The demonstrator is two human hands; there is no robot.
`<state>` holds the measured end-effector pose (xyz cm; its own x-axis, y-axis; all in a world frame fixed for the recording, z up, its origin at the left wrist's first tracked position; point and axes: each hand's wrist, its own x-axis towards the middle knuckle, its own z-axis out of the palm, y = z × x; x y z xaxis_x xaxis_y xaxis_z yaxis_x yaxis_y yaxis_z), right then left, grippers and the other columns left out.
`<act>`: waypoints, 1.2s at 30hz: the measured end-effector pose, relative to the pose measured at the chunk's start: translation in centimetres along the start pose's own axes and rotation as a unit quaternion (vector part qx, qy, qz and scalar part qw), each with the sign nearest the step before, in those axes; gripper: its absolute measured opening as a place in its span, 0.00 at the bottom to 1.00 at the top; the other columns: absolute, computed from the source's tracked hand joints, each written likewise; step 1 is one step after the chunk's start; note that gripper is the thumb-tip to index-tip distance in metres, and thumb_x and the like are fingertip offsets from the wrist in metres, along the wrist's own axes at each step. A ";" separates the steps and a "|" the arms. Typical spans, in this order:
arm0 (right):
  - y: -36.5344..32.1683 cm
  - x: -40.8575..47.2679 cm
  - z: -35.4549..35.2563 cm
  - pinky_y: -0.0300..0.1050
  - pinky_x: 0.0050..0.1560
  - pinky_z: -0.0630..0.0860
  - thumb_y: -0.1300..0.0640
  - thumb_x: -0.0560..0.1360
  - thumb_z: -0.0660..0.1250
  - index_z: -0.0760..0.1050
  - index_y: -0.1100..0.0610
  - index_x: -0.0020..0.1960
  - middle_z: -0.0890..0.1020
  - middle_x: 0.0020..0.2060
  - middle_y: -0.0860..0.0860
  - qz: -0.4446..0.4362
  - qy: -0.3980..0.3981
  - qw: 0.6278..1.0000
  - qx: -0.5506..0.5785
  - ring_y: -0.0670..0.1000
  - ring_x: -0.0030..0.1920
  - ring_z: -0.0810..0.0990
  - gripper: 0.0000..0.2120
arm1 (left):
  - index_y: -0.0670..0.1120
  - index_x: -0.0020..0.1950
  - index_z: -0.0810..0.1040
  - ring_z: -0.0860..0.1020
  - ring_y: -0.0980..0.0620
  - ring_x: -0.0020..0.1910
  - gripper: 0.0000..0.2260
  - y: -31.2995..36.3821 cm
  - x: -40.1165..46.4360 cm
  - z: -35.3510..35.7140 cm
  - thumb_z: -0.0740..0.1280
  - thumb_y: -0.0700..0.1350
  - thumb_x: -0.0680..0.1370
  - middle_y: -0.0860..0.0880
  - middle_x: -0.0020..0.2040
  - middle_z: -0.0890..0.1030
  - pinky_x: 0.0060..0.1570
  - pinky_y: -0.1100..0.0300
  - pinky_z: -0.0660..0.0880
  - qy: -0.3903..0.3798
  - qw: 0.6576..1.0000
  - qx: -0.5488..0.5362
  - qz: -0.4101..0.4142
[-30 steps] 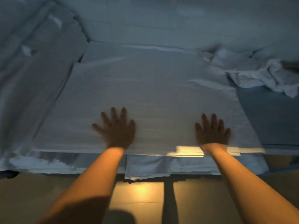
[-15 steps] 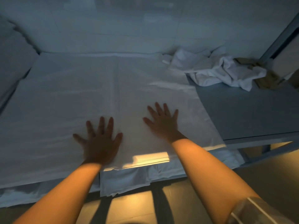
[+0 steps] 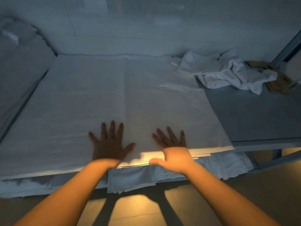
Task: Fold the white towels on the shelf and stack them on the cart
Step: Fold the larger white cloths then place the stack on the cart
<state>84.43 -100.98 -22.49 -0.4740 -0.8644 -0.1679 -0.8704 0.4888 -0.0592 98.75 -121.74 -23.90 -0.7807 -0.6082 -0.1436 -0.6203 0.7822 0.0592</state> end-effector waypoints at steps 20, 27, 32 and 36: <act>-1.2 -6.7 -2.0 0.50 0.61 0.70 0.73 0.69 0.61 0.77 0.57 0.63 0.77 0.64 0.55 0.115 0.119 0.985 0.047 0.59 0.64 0.75 0.26 | 0.51 0.78 0.56 0.61 0.49 0.74 0.31 -17.8 -9.0 -2.9 0.59 0.35 0.76 0.49 0.78 0.58 0.71 0.54 0.60 -0.006 0.996 0.073 -0.057; -2.9 -9.6 -1.5 0.54 0.49 0.75 0.79 0.64 0.59 0.80 0.61 0.53 0.83 0.47 0.59 0.196 0.129 0.970 0.064 0.64 0.47 0.78 0.25 | 0.52 0.54 0.78 0.79 0.44 0.42 0.16 -19.0 -13.2 -5.0 0.63 0.34 0.73 0.47 0.46 0.82 0.35 0.56 0.71 0.040 0.996 0.021 -0.079; -3.7 -13.7 -3.5 0.60 0.49 0.78 0.84 0.57 0.64 0.81 0.63 0.46 0.84 0.39 0.60 0.199 0.251 0.947 0.034 0.65 0.39 0.81 0.25 | 0.42 0.39 0.81 0.75 0.40 0.27 0.15 -18.5 -17.7 -6.5 0.68 0.26 0.60 0.42 0.31 0.79 0.25 0.55 0.69 0.135 0.990 -0.030 -0.005; -3.4 -15.8 -6.4 0.65 0.59 0.71 0.84 0.59 0.62 0.80 0.67 0.49 0.84 0.44 0.62 0.207 0.327 0.920 0.068 0.67 0.45 0.80 0.23 | 0.41 0.39 0.81 0.74 0.42 0.25 0.12 -17.7 -20.1 -8.8 0.62 0.31 0.62 0.43 0.30 0.78 0.24 0.58 0.68 0.232 0.970 -0.042 0.055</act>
<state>94.06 -89.75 -13.31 -0.7777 -0.4659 0.4221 -0.5945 0.7633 -0.2529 124.73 -124.54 -13.34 -0.7806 -0.5330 0.3265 -0.5206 0.8435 0.1322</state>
